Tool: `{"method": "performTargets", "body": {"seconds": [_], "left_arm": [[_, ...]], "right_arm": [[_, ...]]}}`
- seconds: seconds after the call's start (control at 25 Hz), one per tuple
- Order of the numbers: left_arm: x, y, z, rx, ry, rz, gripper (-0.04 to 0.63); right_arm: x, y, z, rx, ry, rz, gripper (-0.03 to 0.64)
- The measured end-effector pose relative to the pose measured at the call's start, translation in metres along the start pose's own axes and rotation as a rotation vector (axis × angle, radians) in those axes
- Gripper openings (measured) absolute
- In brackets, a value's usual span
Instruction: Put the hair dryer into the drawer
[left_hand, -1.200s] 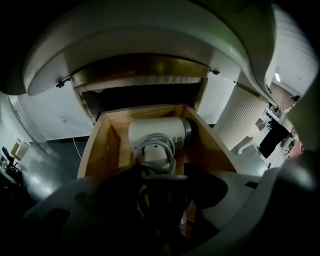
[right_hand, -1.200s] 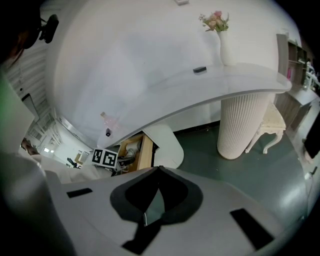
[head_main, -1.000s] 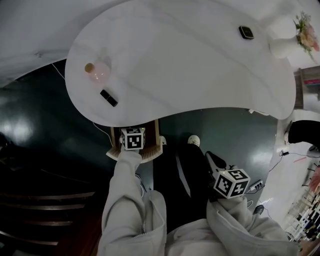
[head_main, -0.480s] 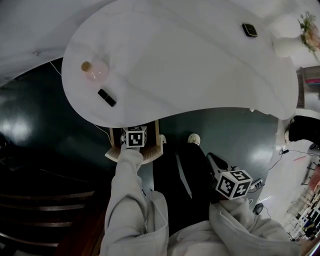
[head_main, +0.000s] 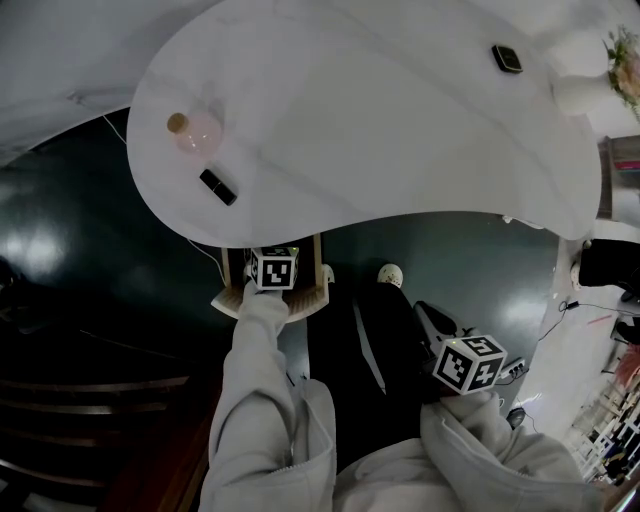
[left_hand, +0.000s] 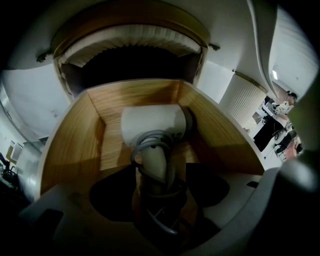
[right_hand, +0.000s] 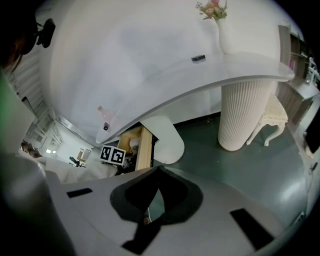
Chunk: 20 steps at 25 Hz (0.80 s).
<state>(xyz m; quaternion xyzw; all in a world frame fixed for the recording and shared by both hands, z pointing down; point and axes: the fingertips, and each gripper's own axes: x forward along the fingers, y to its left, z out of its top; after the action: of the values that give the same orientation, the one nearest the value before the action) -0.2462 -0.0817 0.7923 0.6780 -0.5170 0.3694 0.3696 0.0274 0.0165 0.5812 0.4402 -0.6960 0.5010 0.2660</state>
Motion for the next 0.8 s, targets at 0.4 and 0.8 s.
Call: {"method": "performTargets", "body": {"seconds": [0.4, 0.8], "left_arm": [[-0.011, 0.005, 0.02, 0.136, -0.052, 0.116, 0.307], [-0.042, 0.013, 0.039, 0.167, -0.129, 0.217, 0.307]], "right_arm": [[0.0, 0.003, 0.0, -0.001, -0.001, 0.018, 0.048], [0.0, -0.001, 0.007, -0.001, -0.016, 0.033, 0.049]]}}
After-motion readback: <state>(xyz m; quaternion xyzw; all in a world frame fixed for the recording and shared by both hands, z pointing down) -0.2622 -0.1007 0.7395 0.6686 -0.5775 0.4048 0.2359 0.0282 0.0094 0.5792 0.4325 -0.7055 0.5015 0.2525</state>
